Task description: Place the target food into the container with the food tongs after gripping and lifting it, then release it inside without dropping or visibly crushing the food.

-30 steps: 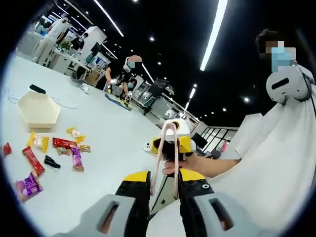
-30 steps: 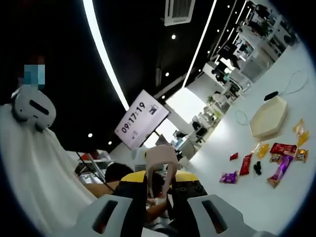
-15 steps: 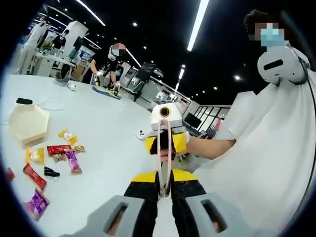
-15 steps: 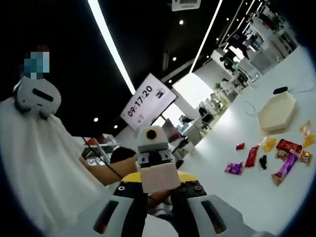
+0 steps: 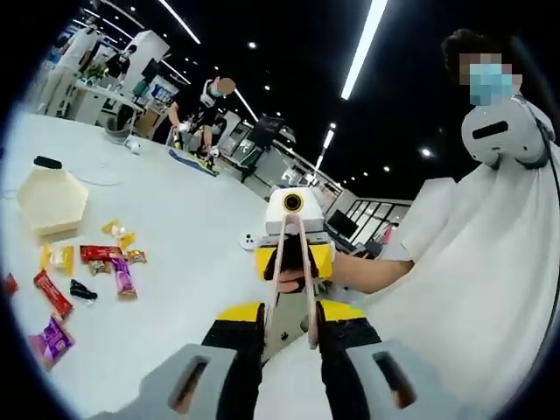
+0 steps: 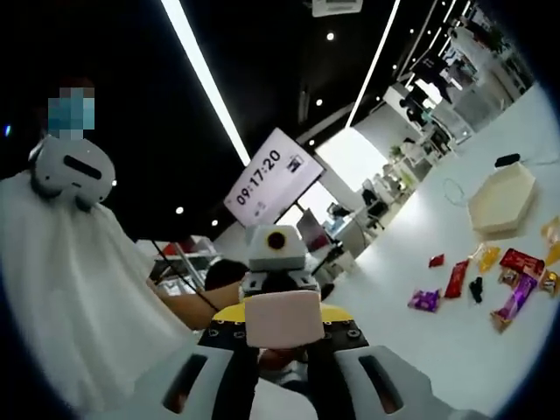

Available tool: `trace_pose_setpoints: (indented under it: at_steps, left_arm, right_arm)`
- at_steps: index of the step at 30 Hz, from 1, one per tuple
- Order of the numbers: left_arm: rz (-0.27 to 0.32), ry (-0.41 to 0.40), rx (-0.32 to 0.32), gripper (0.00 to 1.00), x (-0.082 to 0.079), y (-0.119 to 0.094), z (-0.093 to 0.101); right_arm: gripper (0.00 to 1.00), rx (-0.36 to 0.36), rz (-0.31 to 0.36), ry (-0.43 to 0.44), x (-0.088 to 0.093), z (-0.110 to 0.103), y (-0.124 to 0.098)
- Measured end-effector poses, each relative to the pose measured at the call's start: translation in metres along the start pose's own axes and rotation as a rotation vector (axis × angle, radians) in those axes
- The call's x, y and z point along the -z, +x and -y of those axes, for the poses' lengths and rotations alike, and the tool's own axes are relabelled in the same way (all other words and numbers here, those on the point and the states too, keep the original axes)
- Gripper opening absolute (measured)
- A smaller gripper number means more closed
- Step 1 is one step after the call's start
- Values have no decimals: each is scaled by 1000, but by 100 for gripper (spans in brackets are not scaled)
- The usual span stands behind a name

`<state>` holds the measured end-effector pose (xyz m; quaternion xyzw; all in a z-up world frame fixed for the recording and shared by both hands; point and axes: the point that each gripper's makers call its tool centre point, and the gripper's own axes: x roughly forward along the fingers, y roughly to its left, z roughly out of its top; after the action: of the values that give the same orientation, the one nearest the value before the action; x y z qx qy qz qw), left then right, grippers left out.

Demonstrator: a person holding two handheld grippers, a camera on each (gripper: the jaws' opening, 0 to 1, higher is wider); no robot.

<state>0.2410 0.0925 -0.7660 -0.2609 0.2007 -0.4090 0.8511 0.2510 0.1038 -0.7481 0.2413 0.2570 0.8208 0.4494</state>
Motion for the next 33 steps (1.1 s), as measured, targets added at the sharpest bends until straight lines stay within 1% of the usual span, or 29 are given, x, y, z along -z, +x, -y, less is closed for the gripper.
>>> trace_pose_setpoints:
  at_steps: [3,4,5,7,9,11,12,13,14,15,16,17,19,20,23,26,30,31,33]
  left_arm:
    - [47,-4,0,28,-6,-1,2]
    - [65,-4,21,32,-9,-2,9]
    - [67,-5,23,34,-10,-3,10]
    - [63,-9,19,36,-9,-5,9]
    - [38,-10,5,34,-5,-8,3]
    - [32,-8,0,31,-3,-8,1]
    - [33,-10,-1,28,-4,-7,0]
    - [37,-6,-7,23,-5,-6,-1]
    - [49,9,-9,24,-8,-6,-3]
    - [62,-3,-16,22,-10,-5,-4]
    - [59,-7,-12,20,-10,-4,-3]
    - [54,-15,-11,18,-10,-3,-3]
    - [45,5,-7,13,-8,-3,-4]
    - [36,9,-8,11,-6,-3,-6]
    - [20,-8,5,8,-3,-3,-10]
    - [17,5,11,7,-4,-2,-10]
    - [-1,63,12,4,-2,0,-13]
    - [-6,90,13,4,-1,1,-12]
    - [-19,102,16,3,0,3,-12]
  right_arm:
    - [20,-5,21,8,-5,0,0]
    - [20,-12,32,10,-8,-2,-1]
    - [20,-12,35,9,-8,-3,-1]
    - [20,0,48,-12,-10,-3,-1]
    - [21,11,66,-9,-12,0,-4]
    - [21,11,85,-8,-14,2,-6]
    - [21,9,87,-6,-15,3,-7]
    - [20,-2,91,24,-17,2,-7]
    - [21,7,106,-2,-20,4,-8]
    - [20,5,101,3,-20,4,-9]
    - [20,-4,99,18,-21,4,-9]
    - [19,-2,103,12,-22,4,-9]
    - [18,-3,98,-1,-21,3,-8]
    - [18,8,78,-23,-18,4,-7]
    - [17,14,65,-26,-17,7,-7]
    - [17,20,65,-35,-17,8,-8]
    - [17,32,55,-46,-14,10,-7]
    - [17,37,39,-46,-11,11,-5]
    - [16,40,6,-55,-4,11,-1]
